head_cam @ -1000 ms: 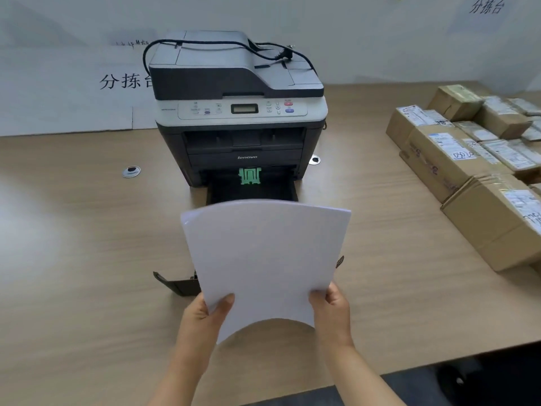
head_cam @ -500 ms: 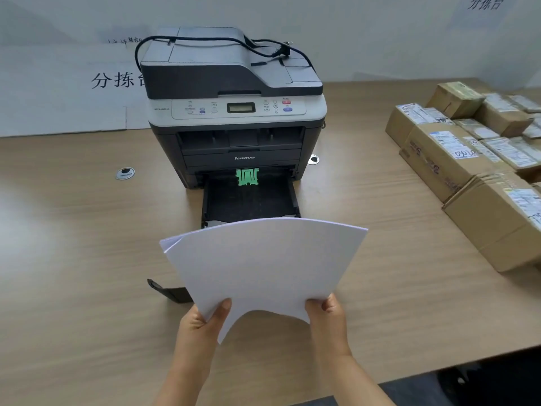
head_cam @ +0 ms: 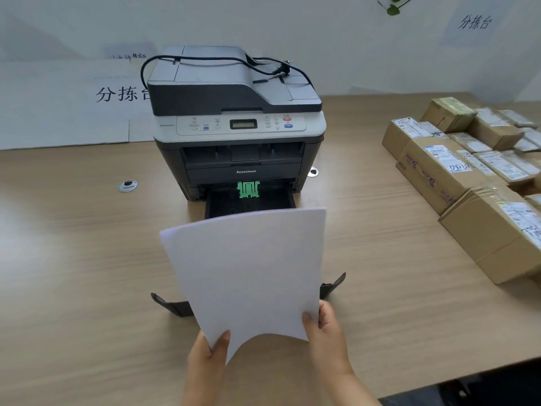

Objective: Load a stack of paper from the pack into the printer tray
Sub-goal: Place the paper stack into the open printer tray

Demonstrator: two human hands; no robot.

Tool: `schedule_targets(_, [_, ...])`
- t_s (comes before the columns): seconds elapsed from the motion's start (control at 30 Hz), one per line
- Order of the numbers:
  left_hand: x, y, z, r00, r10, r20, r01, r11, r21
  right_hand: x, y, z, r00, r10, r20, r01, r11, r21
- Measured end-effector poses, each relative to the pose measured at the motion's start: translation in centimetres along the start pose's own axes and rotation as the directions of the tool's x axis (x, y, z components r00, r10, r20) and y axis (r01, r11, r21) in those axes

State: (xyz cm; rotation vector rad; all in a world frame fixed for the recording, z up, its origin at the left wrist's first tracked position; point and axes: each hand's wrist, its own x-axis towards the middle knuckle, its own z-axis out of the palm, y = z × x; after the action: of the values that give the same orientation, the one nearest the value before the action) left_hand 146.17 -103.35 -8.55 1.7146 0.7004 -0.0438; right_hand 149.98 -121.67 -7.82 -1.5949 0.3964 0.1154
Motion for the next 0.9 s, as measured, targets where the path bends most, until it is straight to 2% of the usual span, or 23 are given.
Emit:
schedule_targets(0.47, [1.1,4.9,-0.8,0.997,0.037,-0.074,-0.029,0.994,0.103,1.2,-5.2,0.7,0.996,-0.081,-0.049,0.069,0.975,-0.212])
schedule_targets(0.9, [6.3,7.6,-0.1,0.998,-0.008,-0.058,0.022,0.968,0.249,6.7,-6.8,2.0,0.996,0.015,-0.087,-0.049,0.915,-0.400])
